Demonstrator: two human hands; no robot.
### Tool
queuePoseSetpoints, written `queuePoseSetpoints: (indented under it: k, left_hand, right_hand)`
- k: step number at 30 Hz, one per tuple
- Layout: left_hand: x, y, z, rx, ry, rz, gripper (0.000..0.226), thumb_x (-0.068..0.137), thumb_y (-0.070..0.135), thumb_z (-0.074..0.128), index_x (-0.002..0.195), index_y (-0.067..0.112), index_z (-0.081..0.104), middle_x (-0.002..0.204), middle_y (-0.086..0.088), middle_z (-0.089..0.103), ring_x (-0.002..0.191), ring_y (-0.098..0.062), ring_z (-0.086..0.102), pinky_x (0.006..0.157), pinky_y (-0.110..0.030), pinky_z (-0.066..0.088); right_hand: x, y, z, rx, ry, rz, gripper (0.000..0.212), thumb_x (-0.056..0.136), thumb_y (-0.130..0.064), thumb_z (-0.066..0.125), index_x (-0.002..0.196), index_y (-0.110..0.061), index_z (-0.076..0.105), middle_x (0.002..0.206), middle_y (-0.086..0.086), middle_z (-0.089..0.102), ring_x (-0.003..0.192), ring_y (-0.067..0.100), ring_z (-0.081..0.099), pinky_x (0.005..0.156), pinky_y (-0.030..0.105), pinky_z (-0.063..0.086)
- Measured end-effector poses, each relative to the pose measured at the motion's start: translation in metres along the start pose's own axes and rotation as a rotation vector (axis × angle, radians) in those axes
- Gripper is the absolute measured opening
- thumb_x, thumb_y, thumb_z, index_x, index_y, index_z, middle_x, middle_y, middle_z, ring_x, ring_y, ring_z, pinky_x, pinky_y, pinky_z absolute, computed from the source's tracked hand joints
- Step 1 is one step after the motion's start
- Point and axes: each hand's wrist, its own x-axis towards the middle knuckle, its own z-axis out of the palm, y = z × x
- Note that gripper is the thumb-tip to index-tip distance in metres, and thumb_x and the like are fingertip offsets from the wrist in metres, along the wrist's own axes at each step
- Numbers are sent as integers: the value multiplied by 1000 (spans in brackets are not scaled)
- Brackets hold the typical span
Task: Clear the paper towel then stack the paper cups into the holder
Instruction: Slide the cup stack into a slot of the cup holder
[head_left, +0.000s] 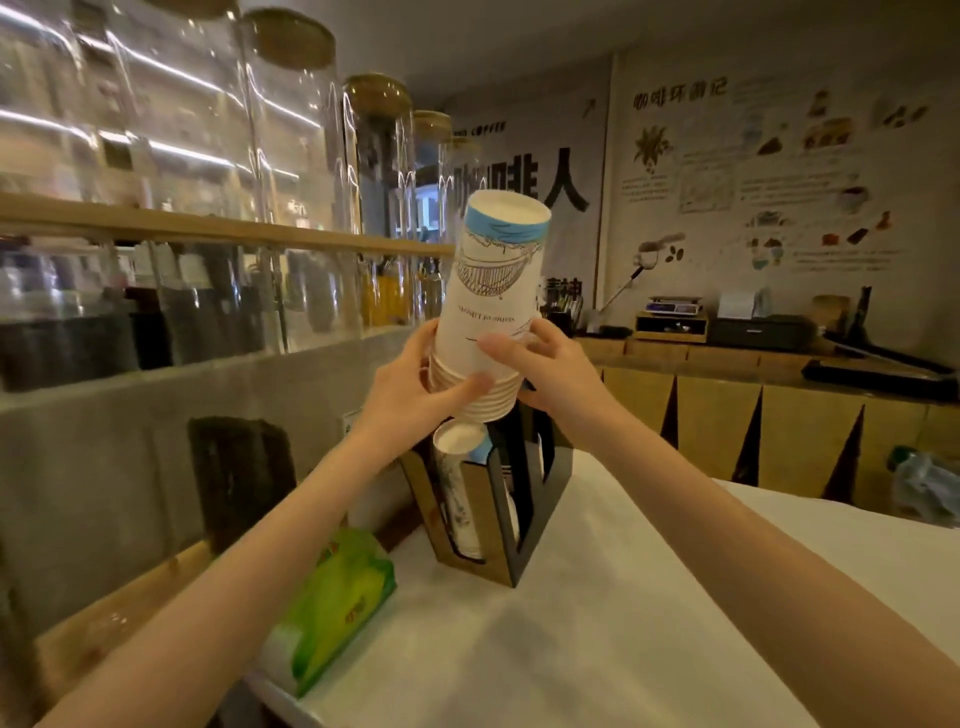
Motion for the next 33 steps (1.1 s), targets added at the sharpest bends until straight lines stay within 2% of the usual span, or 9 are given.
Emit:
queuePoseSetpoints:
  k: [5,11,14,19,22,25,28,30,33]
  left_hand:
    - [2,-38,-8,-52,-69,-74,71,69,41,71,130,32,35,112,4,61,94,-11,62,80,-27,52]
    - [-3,-63,-2,-93,-162,-130,70,69,39,70,128,31,35,104,16,55,90,4,54,68,-15,43]
    - [-5,-72,3,-51,-205,-159,71,70,40,70,130,31,33,106,15,52,86,7,49,65,-12,37]
    - [-1,-83,1,45,-285,-179,73,65,39,75,128,26,41,122,6,57,99,-9,54,70,-16,41]
    - [1,-83,2,84,-310,-176,66,67,36,74,126,21,48,124,1,59,99,-12,54,68,-15,42]
    - [0,-82,4,60,-284,-168,66,67,37,73,126,20,48,125,1,59,101,-12,53,70,-16,41]
    - [-3,-82,7,31,-237,-172,69,66,39,74,126,22,46,126,1,57,104,-12,52,80,-24,42]
    - [-5,-80,8,-4,-208,-174,67,66,35,75,124,23,44,125,2,56,103,-10,50,82,-24,40]
    - [-7,-78,8,-28,-186,-180,67,67,33,75,125,22,42,119,6,54,101,-8,48,81,-23,38]
  right_hand:
    - [1,14,17,-69,-23,50,49,77,-33,69,122,-21,54,115,-2,66,102,12,63,85,29,52]
    - [-1,34,27,-138,-6,138,58,75,-37,70,127,-21,50,122,2,63,110,19,61,97,42,49]
    - [-5,44,30,-166,-5,195,63,77,-37,68,132,-20,44,128,2,59,113,19,57,98,40,48]
    - [-14,56,31,-174,3,253,59,83,-34,62,135,-20,38,118,-6,52,92,3,51,64,13,38]
    - [-18,64,31,-199,2,283,60,85,-35,60,137,-20,35,128,-3,52,95,3,49,61,12,35]
    - [-20,66,32,-206,5,301,58,88,-37,54,138,-20,33,139,1,48,106,7,43,70,15,36]
    - [-19,70,33,-192,19,337,55,91,-45,44,139,-21,34,143,1,44,119,12,43,93,28,37]
    - [-17,77,34,-139,47,385,58,91,-51,35,142,-23,31,148,3,38,134,20,36,111,41,29]
    - [-18,90,33,-88,43,462,64,91,-58,23,145,-24,24,153,4,30,141,24,25,117,48,19]
